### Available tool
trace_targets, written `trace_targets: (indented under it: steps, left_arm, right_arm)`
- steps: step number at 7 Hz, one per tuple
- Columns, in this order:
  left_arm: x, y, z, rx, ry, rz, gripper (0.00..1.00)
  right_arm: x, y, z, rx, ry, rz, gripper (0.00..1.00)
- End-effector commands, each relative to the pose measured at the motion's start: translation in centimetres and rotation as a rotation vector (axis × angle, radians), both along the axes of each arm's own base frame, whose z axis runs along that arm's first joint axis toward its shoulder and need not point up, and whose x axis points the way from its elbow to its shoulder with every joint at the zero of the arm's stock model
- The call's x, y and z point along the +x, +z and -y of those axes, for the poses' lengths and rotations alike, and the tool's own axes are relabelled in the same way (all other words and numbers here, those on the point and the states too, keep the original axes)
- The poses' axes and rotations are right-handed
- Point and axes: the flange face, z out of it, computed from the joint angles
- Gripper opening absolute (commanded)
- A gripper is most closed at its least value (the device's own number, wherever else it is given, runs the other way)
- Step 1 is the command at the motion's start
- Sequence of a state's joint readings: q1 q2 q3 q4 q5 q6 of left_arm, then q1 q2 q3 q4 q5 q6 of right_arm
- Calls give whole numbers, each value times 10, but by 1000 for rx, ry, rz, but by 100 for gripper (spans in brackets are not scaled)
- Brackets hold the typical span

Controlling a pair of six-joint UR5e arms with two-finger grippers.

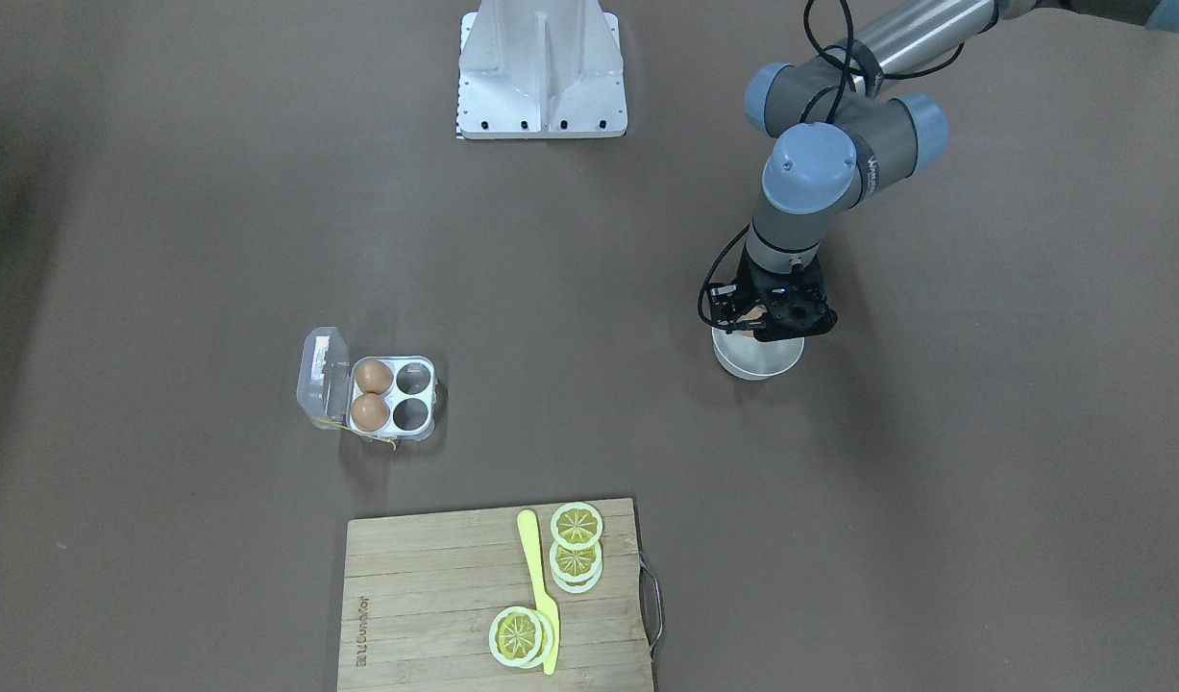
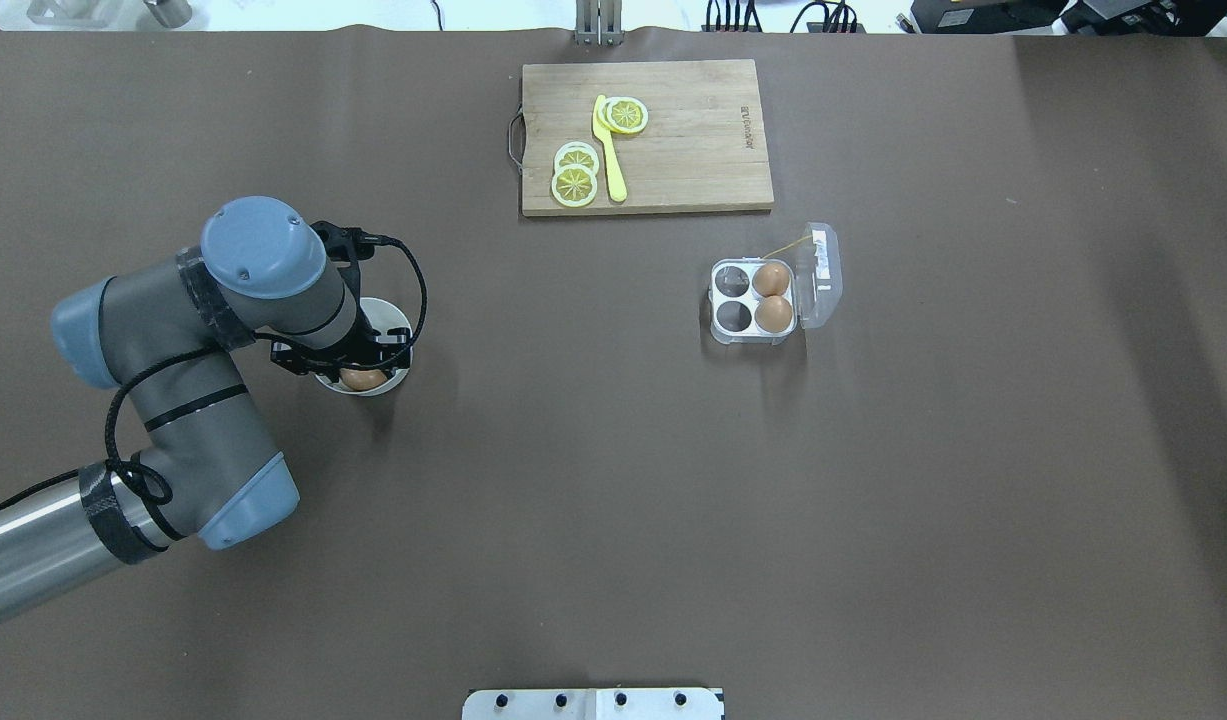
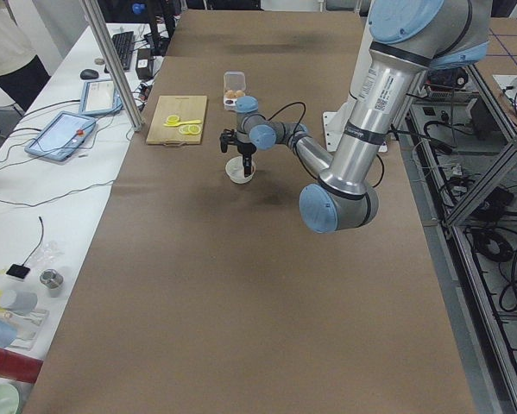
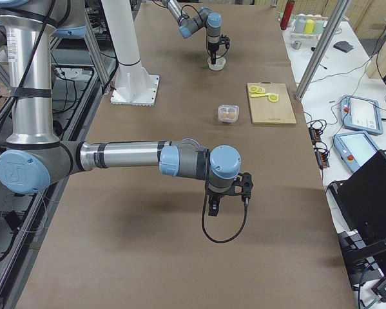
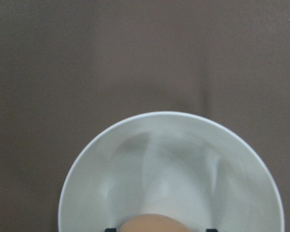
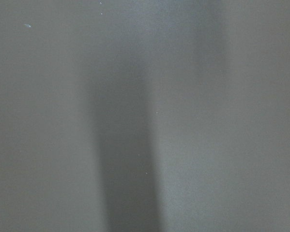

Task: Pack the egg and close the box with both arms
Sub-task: 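Lower the left gripper into the bowl and close it on the egg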

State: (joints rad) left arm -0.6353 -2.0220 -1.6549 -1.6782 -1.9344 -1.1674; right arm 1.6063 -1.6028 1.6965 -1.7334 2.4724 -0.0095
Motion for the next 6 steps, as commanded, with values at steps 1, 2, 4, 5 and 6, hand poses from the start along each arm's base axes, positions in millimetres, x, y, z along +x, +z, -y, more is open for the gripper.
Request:
trace_targets:
  steps: [1, 2, 4, 5, 6]
  left_arm:
    - [0, -1, 1, 2, 0, -1, 34]
    - [-4, -6, 1, 27, 21, -8, 32]
    - [-23, -19, 10, 42, 3, -31, 23]
    - [-37, -28, 12, 44, -12, -34, 20]
    - [-51, -48, 10, 47, -25, -39, 11]
  right_arm:
    - [0, -1, 1, 3, 0, 0, 100]
    - [1, -1, 1, 3, 1, -1, 100]
    - [0, -1, 1, 3, 0, 0, 100]
    - [1, -1, 1, 3, 1, 0, 100]
    - [1, -2, 1, 6, 2, 2, 100]
